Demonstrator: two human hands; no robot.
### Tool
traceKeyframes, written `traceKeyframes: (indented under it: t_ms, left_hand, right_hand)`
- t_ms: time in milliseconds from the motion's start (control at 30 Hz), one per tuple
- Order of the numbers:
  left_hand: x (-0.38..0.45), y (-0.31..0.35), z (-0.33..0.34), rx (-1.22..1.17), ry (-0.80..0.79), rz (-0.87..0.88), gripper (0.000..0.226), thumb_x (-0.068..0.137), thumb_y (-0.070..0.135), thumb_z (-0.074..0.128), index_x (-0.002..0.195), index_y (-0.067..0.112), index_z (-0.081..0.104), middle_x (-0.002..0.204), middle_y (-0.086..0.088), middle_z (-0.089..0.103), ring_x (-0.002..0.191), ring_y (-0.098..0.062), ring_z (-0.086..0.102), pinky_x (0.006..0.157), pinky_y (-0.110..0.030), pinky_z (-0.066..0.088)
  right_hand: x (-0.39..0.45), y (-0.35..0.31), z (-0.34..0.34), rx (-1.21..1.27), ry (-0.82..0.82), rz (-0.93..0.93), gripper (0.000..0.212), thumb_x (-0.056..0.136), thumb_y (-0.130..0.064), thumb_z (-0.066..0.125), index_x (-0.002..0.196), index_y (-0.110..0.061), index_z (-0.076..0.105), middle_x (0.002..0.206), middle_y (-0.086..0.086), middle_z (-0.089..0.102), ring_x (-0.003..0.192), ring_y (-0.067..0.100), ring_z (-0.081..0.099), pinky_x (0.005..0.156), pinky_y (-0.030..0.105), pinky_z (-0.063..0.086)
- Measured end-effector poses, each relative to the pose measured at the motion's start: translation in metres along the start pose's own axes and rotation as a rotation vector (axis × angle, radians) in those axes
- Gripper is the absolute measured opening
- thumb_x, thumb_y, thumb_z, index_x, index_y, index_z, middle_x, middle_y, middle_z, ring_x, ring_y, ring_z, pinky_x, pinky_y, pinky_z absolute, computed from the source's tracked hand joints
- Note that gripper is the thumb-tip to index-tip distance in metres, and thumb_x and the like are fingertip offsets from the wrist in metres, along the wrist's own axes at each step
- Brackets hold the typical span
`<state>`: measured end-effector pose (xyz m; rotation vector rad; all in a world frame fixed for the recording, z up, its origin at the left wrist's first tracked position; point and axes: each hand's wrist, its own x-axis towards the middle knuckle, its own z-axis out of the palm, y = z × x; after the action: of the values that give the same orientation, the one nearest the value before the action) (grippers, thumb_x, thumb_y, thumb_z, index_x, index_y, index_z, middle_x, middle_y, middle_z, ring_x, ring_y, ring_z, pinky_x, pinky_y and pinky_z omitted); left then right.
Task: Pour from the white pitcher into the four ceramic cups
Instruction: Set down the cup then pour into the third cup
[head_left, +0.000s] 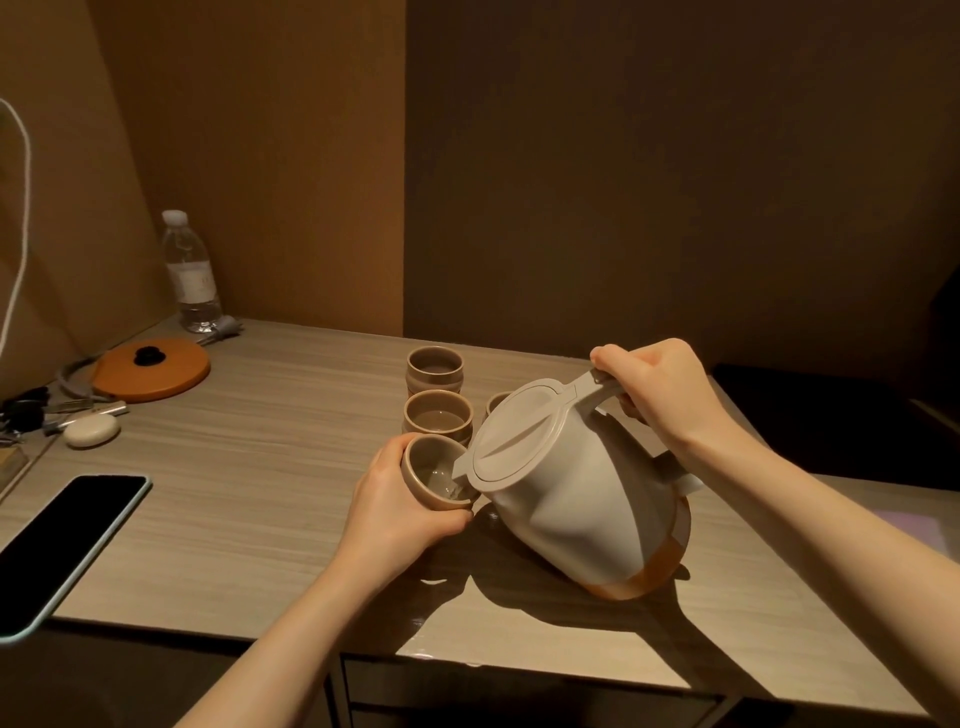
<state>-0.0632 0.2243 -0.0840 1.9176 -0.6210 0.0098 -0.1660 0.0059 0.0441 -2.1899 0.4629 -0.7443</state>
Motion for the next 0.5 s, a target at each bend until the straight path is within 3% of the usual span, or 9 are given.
traceKeyframes:
  t_ms: [500]
  left_hand:
    - [-0.0002,0.0003,0.0001,-0.002,-0.001,-0.007,0.083,0.045,0.032,0.091,0.119,0.033,0.052,0.113,0.012,0.06,0.103,-0.006,0.056,0.075,-0.016,0.042]
  right_hand:
    - [0.0019,0.0008,0.002,-0.034,0.01,0.005,0.064,0.069,-0.051,0.053,0.062,0.013,0.055,0.054,0.026,0.045,0.053,0.027,0.039,0.059,0.043,0.038]
